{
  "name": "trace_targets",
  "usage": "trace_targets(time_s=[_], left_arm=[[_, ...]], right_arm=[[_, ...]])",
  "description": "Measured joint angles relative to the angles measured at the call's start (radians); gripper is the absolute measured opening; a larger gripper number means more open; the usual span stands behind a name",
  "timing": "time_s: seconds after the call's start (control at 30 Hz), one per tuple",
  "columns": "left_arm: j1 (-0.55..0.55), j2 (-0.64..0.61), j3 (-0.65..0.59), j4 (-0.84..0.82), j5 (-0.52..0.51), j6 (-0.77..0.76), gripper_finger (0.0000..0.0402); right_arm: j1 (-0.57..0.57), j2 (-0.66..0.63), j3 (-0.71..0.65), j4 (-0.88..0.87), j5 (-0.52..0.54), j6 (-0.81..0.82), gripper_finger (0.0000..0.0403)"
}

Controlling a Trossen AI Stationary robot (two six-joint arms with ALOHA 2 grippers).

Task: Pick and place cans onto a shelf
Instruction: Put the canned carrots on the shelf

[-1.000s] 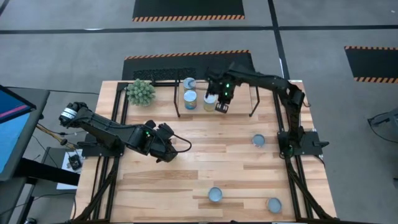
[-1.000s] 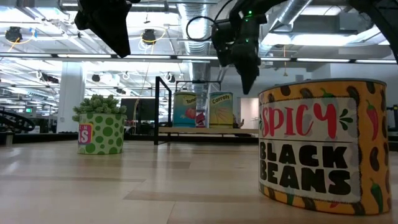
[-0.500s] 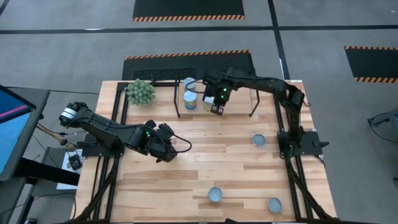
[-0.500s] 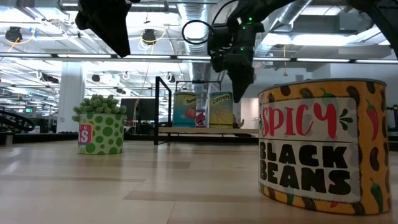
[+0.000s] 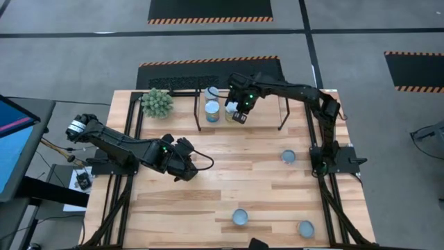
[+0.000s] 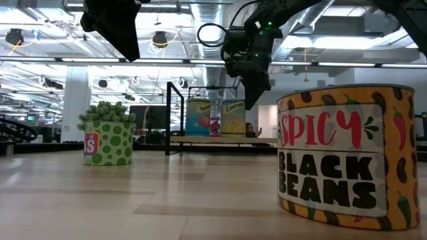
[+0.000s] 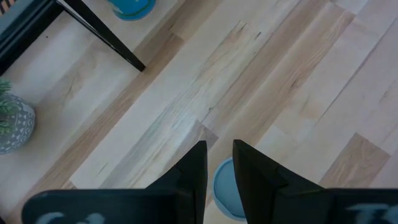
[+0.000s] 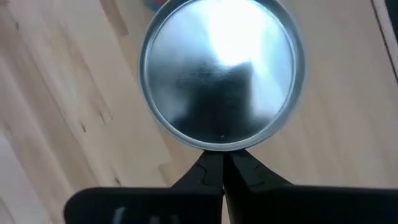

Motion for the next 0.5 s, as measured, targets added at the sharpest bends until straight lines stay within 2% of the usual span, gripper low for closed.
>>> trace_targets(time_s=[0.5], left_arm=[[0.000, 0.000, 0.000, 0.000, 0.000, -0.002, 0.0065]], right_arm=[[0.004, 0.000, 0.000, 0.015, -0.024, -0.028, 0.0024]])
